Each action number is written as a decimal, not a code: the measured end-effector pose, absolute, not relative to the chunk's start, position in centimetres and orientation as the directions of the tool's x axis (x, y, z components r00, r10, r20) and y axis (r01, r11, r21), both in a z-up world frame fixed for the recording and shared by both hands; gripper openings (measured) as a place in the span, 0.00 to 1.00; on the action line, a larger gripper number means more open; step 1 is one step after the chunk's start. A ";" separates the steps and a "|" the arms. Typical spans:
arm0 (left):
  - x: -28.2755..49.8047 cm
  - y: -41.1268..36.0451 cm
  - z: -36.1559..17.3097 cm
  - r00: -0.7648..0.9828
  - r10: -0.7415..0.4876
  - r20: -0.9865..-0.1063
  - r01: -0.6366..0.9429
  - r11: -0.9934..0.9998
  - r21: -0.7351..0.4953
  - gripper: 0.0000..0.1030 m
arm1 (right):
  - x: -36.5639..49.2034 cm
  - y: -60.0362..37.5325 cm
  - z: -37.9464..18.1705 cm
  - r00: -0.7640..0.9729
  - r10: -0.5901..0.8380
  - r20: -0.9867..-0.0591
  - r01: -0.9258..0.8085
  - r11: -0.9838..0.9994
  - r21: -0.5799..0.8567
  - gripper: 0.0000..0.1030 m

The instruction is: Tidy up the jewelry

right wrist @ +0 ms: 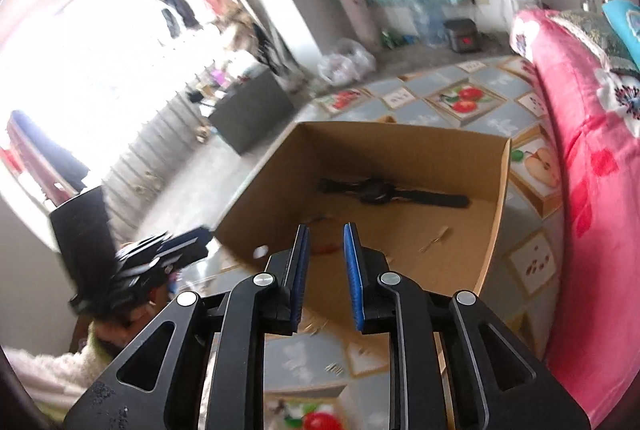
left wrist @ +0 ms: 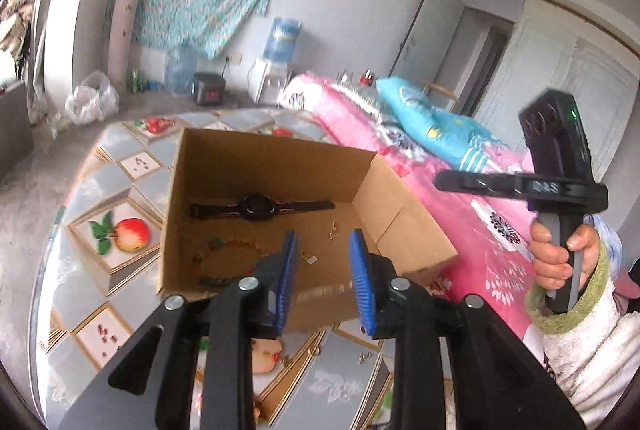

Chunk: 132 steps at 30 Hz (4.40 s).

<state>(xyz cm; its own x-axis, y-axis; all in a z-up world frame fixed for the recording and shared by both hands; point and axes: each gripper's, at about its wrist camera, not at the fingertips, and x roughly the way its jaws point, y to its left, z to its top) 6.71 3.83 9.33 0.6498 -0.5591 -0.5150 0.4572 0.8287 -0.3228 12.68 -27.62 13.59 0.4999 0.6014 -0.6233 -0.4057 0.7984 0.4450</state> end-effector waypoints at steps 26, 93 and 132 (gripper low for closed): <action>-0.6 1.0 -2.3 0.568 -0.464 -0.680 0.421 0.874 -0.245 0.34 | 6.6 -17.7 -1.9 0.493 0.347 -0.798 -0.389 0.908 0.155 0.21; 6.1 -6.4 -5.4 0.604 -0.263 -0.752 0.449 0.892 0.048 0.10 | 6.4 -27.4 -2.1 0.525 0.560 -0.642 -0.257 0.823 0.507 0.00; 5.3 -5.3 -5.2 0.542 -0.350 -0.764 0.412 0.903 -0.121 0.18 | 5.6 -27.7 -1.4 0.558 0.538 -0.632 -0.234 0.833 0.502 0.00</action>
